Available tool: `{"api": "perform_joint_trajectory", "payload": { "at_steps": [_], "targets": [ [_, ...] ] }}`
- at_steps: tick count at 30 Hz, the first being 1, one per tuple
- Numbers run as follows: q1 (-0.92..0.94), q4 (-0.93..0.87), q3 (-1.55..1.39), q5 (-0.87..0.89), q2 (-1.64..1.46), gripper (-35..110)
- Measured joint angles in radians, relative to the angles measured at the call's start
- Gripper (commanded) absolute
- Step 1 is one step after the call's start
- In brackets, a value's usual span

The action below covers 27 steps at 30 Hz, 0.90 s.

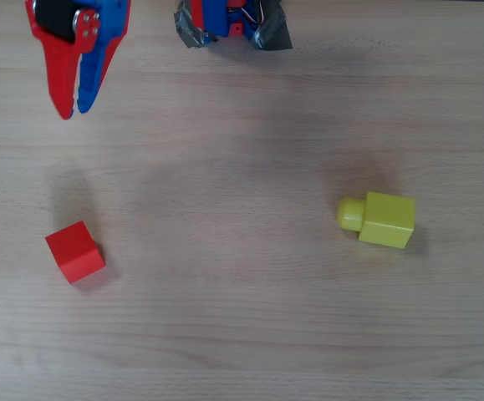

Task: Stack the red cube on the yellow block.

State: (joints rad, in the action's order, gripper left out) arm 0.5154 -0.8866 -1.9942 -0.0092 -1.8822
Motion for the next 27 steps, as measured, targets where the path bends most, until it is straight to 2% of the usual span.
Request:
{"api": "perform_joint_trajectory", "payload": {
  "at_steps": [4,10,16,18,27],
  "targets": [
    [-0.035,0.008,0.037,0.043,0.129,22],
    [-0.106,0.06,0.078,0.13,0.181,41],
    [-0.124,0.055,0.143,0.207,0.202,46],
    [-0.12,0.003,0.196,0.236,0.21,46],
    [-0.095,-0.064,0.351,0.311,0.394,49]
  ]
}}
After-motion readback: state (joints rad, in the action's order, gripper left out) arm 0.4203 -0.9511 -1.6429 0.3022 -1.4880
